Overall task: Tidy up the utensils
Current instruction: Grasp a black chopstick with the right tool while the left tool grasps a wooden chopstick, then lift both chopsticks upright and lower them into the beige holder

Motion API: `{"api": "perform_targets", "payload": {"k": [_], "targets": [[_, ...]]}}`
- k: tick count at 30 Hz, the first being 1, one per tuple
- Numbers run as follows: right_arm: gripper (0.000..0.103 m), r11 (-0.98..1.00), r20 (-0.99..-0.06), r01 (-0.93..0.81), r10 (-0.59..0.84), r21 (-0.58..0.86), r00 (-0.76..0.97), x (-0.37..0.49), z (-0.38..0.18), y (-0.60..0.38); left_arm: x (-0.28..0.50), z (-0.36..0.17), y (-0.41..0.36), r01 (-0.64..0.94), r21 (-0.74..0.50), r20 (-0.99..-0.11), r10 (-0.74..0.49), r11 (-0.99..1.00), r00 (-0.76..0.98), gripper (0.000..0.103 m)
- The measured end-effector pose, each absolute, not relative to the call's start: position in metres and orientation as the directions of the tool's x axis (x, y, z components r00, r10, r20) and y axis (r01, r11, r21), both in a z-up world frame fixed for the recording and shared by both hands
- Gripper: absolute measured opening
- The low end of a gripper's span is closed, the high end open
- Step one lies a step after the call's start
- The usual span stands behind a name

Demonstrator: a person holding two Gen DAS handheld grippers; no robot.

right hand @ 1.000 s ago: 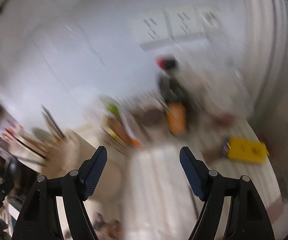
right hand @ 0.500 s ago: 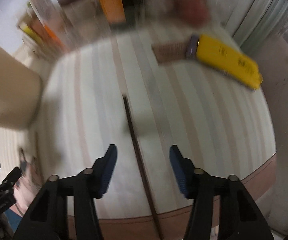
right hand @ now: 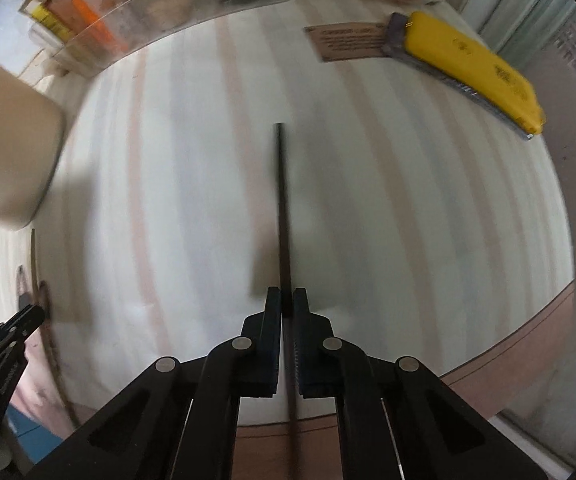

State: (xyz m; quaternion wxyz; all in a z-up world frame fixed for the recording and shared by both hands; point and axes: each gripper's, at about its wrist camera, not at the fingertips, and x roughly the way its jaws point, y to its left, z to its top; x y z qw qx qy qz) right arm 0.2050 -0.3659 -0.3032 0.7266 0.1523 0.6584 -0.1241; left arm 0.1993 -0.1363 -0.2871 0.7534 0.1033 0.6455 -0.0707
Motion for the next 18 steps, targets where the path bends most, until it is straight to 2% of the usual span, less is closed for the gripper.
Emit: {"api": "perform_targets", "payload": {"k": [9, 18], "targets": [[0.006, 0.961, -0.987, 0.235, 0.125, 0.146, 0.104, 0.213, -0.296, -0.295, 0.191, -0.283, -0.078, 0.114, 0.084, -0.988, 0.068, 0.990, 0.139, 0.004], [0.006, 0.985, -0.997, 0.156, 0.073, 0.076, 0.023, 0.222, -0.303, -0.273, 0.189, -0.291, -0.071, 0.096, 0.065, -0.992, 0.054, 0.993, 0.118, 0.005]]}}
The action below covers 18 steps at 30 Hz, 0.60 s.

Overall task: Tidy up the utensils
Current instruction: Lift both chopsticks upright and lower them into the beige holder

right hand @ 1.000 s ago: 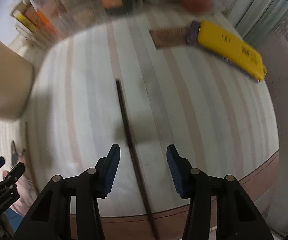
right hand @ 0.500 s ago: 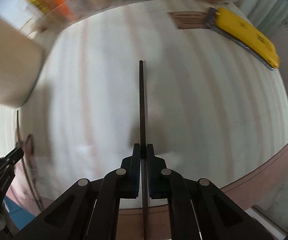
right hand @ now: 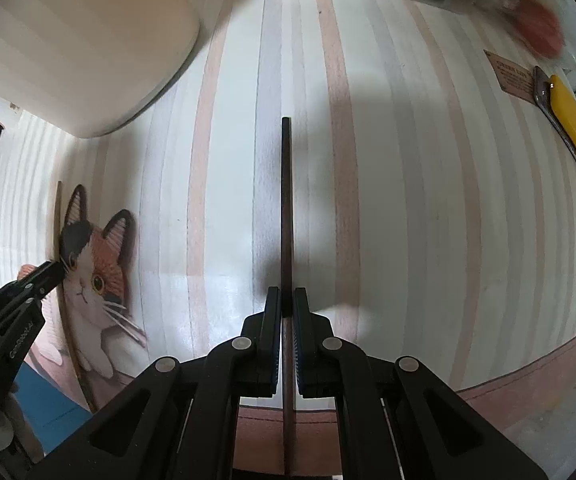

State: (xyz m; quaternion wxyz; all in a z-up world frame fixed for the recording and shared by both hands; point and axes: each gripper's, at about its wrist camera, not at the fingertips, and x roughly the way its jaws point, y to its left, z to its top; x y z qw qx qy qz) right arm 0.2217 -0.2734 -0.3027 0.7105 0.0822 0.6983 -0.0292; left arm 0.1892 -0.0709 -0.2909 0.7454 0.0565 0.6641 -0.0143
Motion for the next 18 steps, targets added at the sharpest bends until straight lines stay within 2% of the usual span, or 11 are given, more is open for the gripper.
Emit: {"api": "perform_targets", "payload": {"k": [6, 11, 18], "targets": [[0.007, 0.988, -0.999, 0.150, 0.041, 0.039, -0.011, 0.248, -0.298, -0.266, 0.195, -0.295, -0.064, 0.090, 0.056, -0.993, 0.046, 0.994, 0.107, 0.005], [0.015, 0.992, -0.999, 0.128, 0.019, 0.016, -0.027, 0.261, -0.308, -0.242, 0.211, -0.297, -0.066, 0.096, 0.061, -0.993, 0.051, 0.993, 0.105, 0.005], [0.015, 0.991, -1.000, 0.132, -0.006, -0.008, -0.018, 0.263, -0.312, -0.203, 0.215, -0.300, -0.074, 0.095, 0.065, -0.993, 0.055, 0.993, 0.106, 0.005]]}}
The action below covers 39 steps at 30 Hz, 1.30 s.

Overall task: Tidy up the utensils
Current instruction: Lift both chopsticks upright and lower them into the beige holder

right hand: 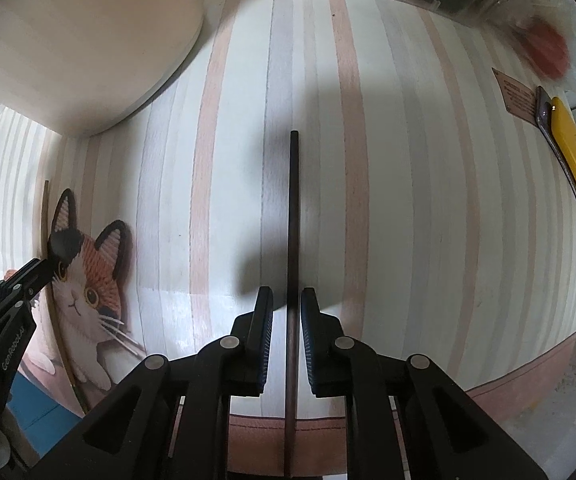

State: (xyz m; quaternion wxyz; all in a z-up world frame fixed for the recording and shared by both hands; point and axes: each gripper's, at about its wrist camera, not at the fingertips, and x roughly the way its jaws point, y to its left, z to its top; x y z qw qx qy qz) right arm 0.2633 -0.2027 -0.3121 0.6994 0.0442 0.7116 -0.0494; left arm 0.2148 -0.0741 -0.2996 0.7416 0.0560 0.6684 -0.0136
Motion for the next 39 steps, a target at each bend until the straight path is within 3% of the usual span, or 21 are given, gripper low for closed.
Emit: {"api": "perform_targets", "payload": {"k": [9, 10, 13, 26, 39], "targets": [[0.014, 0.990, -0.999, 0.134, -0.033, -0.032, 0.006, 0.252, -0.315, -0.188, 0.219, -0.302, -0.076, 0.123, 0.075, -0.993, 0.063, 0.990, 0.100, 0.004], [0.007, 0.990, -0.999, 0.138, -0.035, -0.033, 0.010, 0.253, -0.314, -0.191, 0.219, -0.302, -0.076, 0.122, 0.073, -0.993, 0.061, 0.990, 0.100, 0.004], [0.006, 0.985, -1.000, 0.171, 0.000, 0.004, 0.025, 0.252, -0.313, -0.208, 0.218, -0.301, -0.077, 0.131, 0.053, -0.995, 0.042, 0.990, 0.087, 0.004], [0.006, 0.969, -0.977, 0.231, 0.032, 0.082, 0.213, 0.241, -0.249, -0.221, 0.207, -0.236, -0.094, 0.202, 0.010, -0.969, -0.041, 0.979, 0.245, 0.004], [0.005, 0.968, -0.935, 0.236, 0.002, 0.091, 0.354, 0.249, -0.191, -0.258, 0.208, -0.180, -0.092, 0.155, 0.077, -0.895, 0.000, 0.985, 0.446, 0.004]]}}
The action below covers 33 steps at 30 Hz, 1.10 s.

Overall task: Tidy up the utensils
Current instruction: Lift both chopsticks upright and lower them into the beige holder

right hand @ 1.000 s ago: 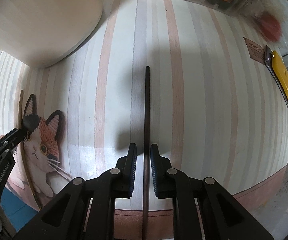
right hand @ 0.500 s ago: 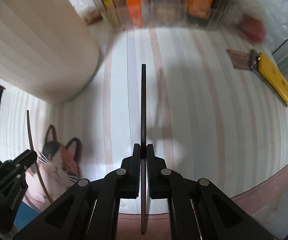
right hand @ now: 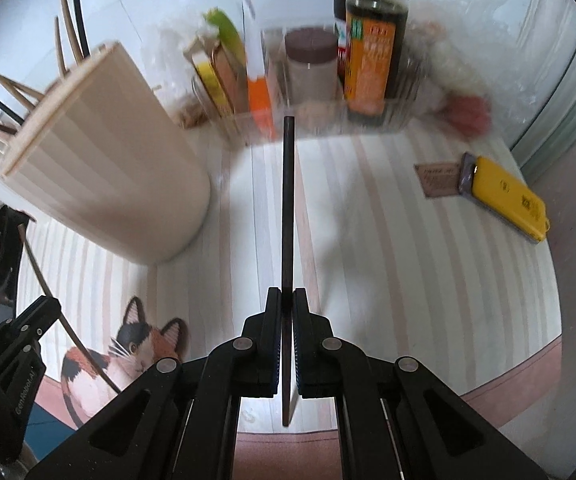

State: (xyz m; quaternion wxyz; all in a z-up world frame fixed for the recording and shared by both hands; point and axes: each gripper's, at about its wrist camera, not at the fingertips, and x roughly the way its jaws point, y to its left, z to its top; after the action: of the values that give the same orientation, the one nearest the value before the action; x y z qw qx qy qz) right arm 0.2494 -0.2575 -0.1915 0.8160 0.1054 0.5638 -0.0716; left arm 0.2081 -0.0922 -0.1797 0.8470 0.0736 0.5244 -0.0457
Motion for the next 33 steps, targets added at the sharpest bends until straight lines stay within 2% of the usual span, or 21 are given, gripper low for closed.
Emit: {"api": "perform_targets", "payload": {"k": [18, 33], "targets": [[0.005, 0.969, -0.798, 0.148, 0.072, 0.198, 0.598, 0.266, -0.075, -0.256, 0.209, -0.062, -0.051, 0.043, 0.002, -0.767, -0.027, 0.999, 0.641, 0.004], [0.005, 0.963, -0.702, -0.018, 0.208, 0.269, 0.681, 0.277, 0.046, -0.241, 0.213, 0.048, -0.027, 0.072, -0.170, -0.632, -0.164, 0.983, 0.757, 0.004]]}}
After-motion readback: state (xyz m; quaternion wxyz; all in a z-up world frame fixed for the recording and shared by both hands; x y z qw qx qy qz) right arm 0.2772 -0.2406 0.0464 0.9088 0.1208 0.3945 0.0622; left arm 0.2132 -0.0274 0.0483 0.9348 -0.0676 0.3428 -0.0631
